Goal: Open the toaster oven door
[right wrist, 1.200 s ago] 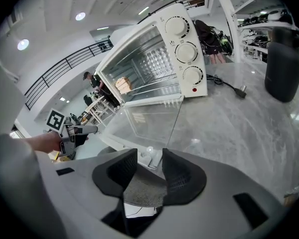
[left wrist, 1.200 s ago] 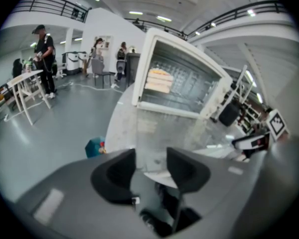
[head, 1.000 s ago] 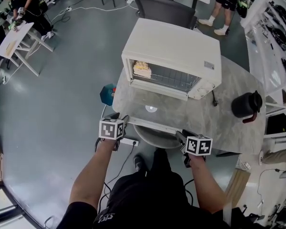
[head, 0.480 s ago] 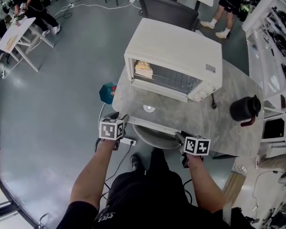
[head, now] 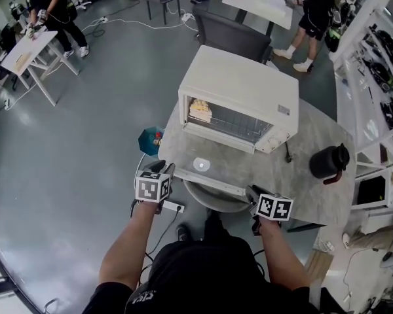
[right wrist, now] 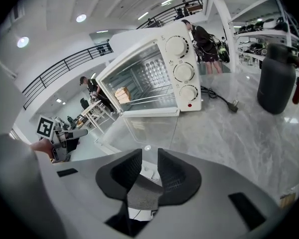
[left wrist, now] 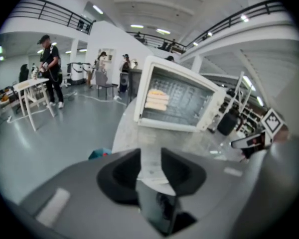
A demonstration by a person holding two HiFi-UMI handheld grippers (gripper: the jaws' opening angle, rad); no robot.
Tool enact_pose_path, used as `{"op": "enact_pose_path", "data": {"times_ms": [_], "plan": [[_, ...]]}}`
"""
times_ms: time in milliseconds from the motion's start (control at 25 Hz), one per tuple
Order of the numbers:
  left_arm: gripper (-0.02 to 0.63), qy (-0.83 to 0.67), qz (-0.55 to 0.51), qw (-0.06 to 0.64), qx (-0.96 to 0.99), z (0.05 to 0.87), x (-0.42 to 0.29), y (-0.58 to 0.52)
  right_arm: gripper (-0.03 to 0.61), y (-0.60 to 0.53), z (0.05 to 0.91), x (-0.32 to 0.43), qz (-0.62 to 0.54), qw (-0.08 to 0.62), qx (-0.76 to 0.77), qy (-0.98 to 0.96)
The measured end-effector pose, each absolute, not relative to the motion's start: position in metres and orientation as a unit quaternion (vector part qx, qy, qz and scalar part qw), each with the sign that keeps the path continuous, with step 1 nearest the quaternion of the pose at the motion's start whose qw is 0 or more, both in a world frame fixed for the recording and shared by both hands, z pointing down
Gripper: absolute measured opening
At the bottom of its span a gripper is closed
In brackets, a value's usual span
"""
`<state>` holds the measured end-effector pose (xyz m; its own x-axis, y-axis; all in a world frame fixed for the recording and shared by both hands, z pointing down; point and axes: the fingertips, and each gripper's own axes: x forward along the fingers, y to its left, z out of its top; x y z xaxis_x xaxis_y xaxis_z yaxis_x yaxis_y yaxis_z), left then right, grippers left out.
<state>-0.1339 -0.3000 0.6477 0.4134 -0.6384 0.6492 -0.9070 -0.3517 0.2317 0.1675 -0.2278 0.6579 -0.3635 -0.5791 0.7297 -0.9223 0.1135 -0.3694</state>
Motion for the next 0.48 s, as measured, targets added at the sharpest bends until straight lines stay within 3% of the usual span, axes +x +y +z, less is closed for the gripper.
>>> {"op": "enact_pose_path", "data": {"times_ms": [480], "plan": [[0.023,-0.522,0.144,0.207,0.815,0.554,-0.165,-0.286,0.01,-0.217,0.583,0.102,0.348,0.165,0.493,-0.78]]}}
